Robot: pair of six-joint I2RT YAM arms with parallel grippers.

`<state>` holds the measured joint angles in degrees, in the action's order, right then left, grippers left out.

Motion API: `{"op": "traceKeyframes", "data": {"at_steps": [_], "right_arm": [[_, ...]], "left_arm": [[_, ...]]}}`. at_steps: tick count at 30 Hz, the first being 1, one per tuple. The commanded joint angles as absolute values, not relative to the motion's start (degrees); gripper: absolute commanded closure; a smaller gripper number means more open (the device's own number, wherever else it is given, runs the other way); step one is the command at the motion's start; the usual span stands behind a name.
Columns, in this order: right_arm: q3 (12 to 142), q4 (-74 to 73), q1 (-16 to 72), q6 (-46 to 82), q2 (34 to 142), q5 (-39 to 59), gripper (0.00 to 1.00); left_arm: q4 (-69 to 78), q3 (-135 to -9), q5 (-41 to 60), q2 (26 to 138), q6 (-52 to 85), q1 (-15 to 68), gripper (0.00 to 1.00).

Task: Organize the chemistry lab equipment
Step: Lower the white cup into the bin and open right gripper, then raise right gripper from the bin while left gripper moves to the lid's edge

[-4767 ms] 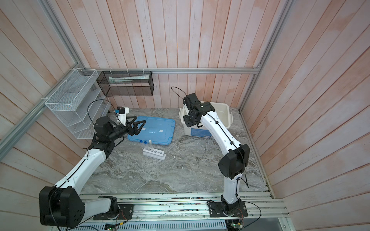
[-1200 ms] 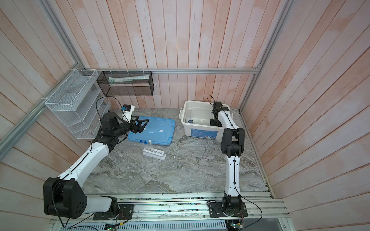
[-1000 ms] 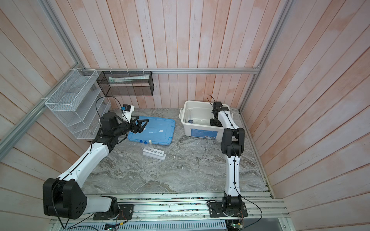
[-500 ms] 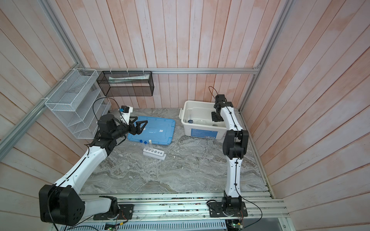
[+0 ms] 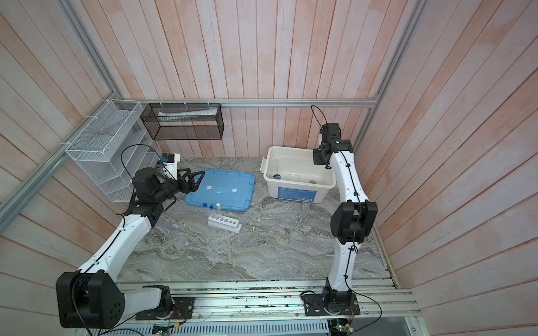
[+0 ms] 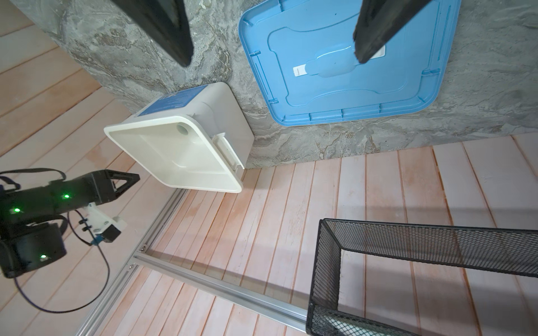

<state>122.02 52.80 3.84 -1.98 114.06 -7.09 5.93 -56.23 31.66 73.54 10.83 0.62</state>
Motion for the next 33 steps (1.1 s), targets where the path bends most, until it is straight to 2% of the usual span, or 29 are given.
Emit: {"op": "traceKeyframes", "data": {"at_steps": [1,5,9,11,19,33], "right_arm": [[115.62,49.05,5.26,-2.40,107.14,-4.98,0.69],[101.64,37.95,6.69,-1.61,96.78,-2.26,0.69],[85.90,23.75,7.47,-0.41,86.00,2.35,0.67],[82.02,20.66,7.50,0.34,83.15,4.41,0.66],[76.77,19.31,8.09,1.93,78.96,7.02,0.66],[73.19,17.05,10.23,3.78,80.07,8.79,0.66]], "left_arm": [[9.00,-55.91,31.09,74.73,15.81,-1.10,0.12],[7.12,-59.04,27.94,77.10,17.89,-3.03,0.13],[-0.22,-65.15,23.17,81.01,18.06,-4.48,0.16],[-4.43,-67.46,19.56,82.83,16.91,-4.57,0.18],[-11.47,-70.54,9.10,87.19,13.54,-5.30,0.18],[-17.70,-70.72,4.57,95.04,8.20,-6.14,0.20]]}}
